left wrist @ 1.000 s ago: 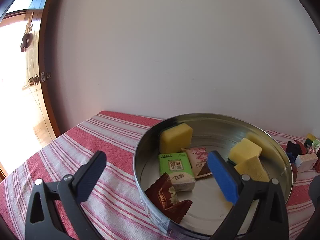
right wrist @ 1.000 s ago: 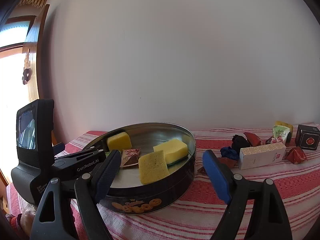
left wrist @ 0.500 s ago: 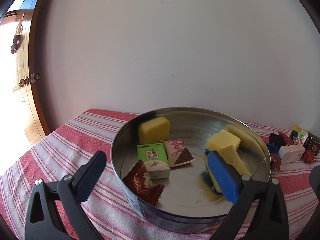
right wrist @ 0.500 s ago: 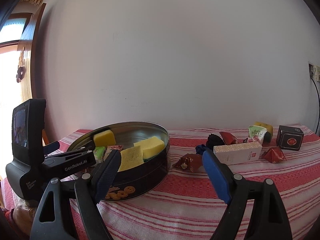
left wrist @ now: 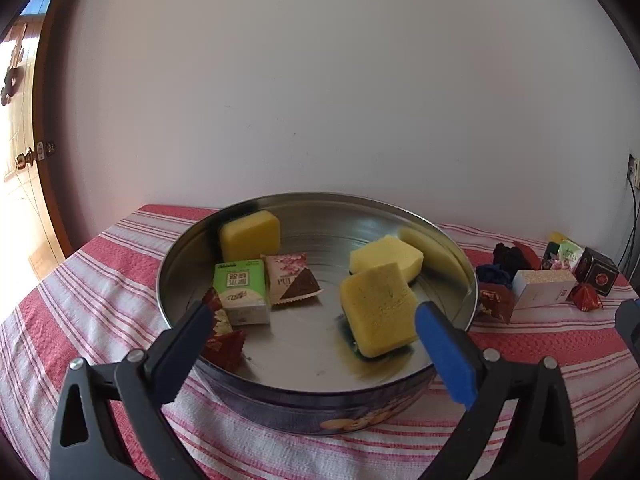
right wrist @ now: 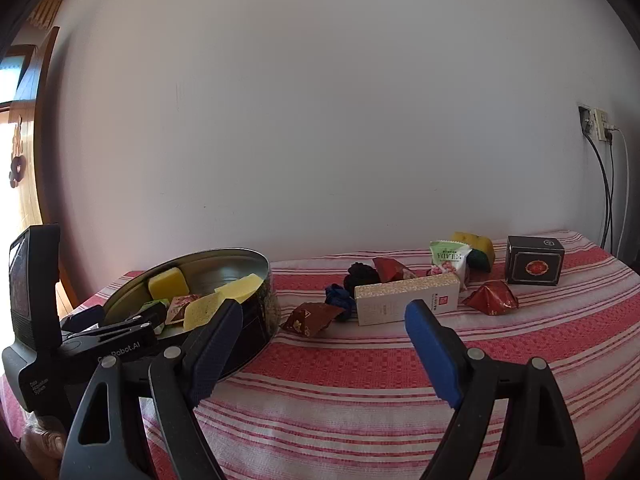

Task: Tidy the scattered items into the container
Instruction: 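Move both grippers back toward the remaining red candies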

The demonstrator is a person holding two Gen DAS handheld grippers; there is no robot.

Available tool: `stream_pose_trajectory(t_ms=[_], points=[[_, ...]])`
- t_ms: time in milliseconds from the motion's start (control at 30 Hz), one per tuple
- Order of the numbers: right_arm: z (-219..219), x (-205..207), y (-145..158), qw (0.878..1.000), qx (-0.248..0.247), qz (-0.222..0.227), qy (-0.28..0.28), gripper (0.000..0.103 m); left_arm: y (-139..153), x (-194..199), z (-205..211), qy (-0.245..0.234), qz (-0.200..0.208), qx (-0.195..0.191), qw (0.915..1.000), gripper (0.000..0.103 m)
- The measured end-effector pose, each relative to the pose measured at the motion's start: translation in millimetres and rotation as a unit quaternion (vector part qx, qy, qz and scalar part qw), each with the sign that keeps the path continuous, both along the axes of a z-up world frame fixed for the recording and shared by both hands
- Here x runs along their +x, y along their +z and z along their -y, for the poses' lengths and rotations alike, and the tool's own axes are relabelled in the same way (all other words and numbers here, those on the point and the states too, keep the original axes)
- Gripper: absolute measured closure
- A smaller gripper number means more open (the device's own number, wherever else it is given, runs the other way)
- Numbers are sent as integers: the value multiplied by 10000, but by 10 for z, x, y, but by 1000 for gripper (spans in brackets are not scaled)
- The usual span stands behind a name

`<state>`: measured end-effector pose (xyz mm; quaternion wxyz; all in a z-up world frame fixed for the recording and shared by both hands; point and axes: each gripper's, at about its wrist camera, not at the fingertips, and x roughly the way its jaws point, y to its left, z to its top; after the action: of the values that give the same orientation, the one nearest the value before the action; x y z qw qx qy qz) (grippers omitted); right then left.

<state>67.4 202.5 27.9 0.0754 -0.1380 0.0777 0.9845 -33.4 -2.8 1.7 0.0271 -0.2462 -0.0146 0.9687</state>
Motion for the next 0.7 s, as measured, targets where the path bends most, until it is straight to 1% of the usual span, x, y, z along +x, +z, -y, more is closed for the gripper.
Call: stream_pose_trajectory(t_ms=[267, 367, 467, 533, 567, 633, 700], points=[[-417, 148, -37, 9990, -36, 76, -443, 18, -15, 77, -423, -489, 100, -176, 9986, 1], [-612, 187, -67, 9978, -191, 105, -626, 18, -40, 74, -634, -737, 184, -256, 9968, 1], [-812, 215, -104, 9961, -463, 129, -743, 18, -72, 50, -887, -1010, 296, -464, 9934, 1], [-924, 236, -122, 9949, -655, 139, -757, 18, -91, 17, -1090, -1153, 316, -717, 9902, 1], [-967, 246, -128, 9944, -720, 148, -759, 18, -98, -3, -1201, -1177, 293, -905, 9885, 1], [-1036, 252, -135, 9939, -780, 163, -764, 18, -122, -58, -1429, -1143, 241, -1355, 9839, 1], [-1088, 259, -140, 9936, -810, 168, -763, 18, -164, -132, -1645, -1086, 209, -1870, 9761, 1]])
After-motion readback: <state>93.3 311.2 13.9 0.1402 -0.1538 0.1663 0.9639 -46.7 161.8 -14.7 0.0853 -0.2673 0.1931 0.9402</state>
